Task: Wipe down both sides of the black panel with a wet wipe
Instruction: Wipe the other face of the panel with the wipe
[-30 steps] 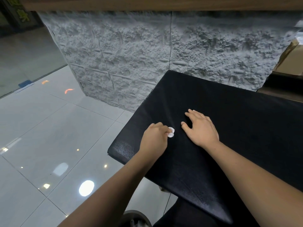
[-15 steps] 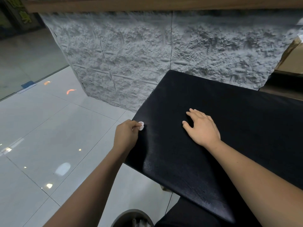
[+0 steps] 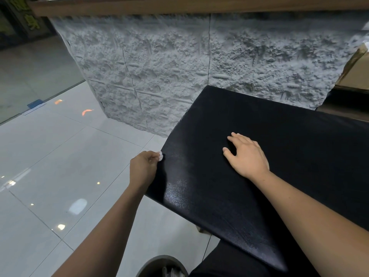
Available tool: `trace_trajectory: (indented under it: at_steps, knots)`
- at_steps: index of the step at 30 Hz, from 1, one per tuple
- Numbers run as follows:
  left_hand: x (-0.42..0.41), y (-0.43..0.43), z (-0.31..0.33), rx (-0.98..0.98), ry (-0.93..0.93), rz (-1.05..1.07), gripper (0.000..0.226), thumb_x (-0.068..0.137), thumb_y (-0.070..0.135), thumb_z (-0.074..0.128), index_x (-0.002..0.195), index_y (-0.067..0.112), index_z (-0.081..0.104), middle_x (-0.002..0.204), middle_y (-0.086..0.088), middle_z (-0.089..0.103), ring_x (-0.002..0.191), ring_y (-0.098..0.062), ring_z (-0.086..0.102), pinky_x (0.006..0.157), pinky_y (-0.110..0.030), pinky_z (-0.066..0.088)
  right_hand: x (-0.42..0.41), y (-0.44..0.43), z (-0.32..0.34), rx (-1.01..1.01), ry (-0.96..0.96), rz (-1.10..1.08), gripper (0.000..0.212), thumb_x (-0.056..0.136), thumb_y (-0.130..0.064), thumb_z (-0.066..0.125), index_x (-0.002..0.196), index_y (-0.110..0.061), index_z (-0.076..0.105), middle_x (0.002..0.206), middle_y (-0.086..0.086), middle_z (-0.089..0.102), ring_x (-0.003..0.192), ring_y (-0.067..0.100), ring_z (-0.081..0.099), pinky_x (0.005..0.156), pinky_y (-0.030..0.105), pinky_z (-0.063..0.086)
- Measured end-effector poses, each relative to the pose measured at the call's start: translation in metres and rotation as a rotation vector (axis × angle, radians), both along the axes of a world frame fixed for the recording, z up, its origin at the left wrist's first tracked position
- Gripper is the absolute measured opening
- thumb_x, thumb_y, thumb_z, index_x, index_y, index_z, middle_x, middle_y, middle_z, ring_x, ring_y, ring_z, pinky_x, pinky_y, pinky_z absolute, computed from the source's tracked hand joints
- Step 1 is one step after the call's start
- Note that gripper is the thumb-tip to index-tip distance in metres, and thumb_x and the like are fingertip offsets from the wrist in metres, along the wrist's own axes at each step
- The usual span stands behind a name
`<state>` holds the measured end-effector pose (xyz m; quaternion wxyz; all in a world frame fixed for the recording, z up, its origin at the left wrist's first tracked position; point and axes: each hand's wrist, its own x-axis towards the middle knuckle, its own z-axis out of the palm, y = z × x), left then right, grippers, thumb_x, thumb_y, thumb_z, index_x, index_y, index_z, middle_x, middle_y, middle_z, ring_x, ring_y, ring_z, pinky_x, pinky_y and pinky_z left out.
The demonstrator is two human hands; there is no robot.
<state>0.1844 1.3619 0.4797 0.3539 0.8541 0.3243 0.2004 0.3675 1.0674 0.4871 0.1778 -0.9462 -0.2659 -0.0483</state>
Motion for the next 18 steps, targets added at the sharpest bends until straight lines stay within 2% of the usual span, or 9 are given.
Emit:
trace_trajectory:
  at_steps: [3, 11, 15, 18]
  knots:
    - [-0.001, -0.008, -0.003, 0.023, -0.007, 0.0, 0.016, 0.094, 0.018, 0.073, 0.098, 0.031, 0.082, 0.102, 0.017, 0.077, 0.096, -0.001, 0.068, 0.085, -0.002, 0.039, 0.001, 0.0, 0.0, 0.0, -0.005, -0.001, 0.064, 0.1, -0.063, 0.037, 0.154, -0.029, 0.049, 0.165, -0.01, 0.039, 0.155, 0.009, 0.028, 0.126, 0.04, 0.026]
    - [-0.004, -0.048, 0.001, 0.144, -0.052, -0.113, 0.012, 0.097, 0.023, 0.073, 0.098, 0.031, 0.083, 0.091, 0.014, 0.07, 0.087, -0.011, 0.067, 0.084, -0.028, 0.052, 0.002, 0.0, -0.003, -0.007, -0.018, -0.003, 0.065, 0.1, -0.063, 0.037, 0.153, -0.029, 0.05, 0.164, -0.009, 0.041, 0.154, 0.009, 0.029, 0.125, 0.039, 0.027]
    - [-0.006, -0.075, 0.011, 0.214, -0.079, -0.191, 0.013, 0.096, 0.02, 0.074, 0.098, 0.029, 0.083, 0.091, 0.012, 0.07, 0.085, -0.014, 0.066, 0.079, -0.033, 0.054, 0.002, 0.0, -0.003, -0.001, -0.013, -0.002, 0.065, 0.099, -0.064, 0.037, 0.153, -0.029, 0.051, 0.164, -0.01, 0.041, 0.154, 0.009, 0.029, 0.124, 0.04, 0.027]
    - [-0.008, -0.096, 0.017, 0.237, -0.102, -0.235, 0.012, 0.096, 0.02, 0.074, 0.096, 0.029, 0.083, 0.089, 0.012, 0.07, 0.085, -0.013, 0.062, 0.075, -0.03, 0.052, 0.002, 0.0, -0.003, -0.007, -0.011, -0.001, 0.066, 0.099, -0.064, 0.037, 0.153, -0.029, 0.05, 0.165, -0.01, 0.04, 0.154, 0.009, 0.029, 0.125, 0.039, 0.026]
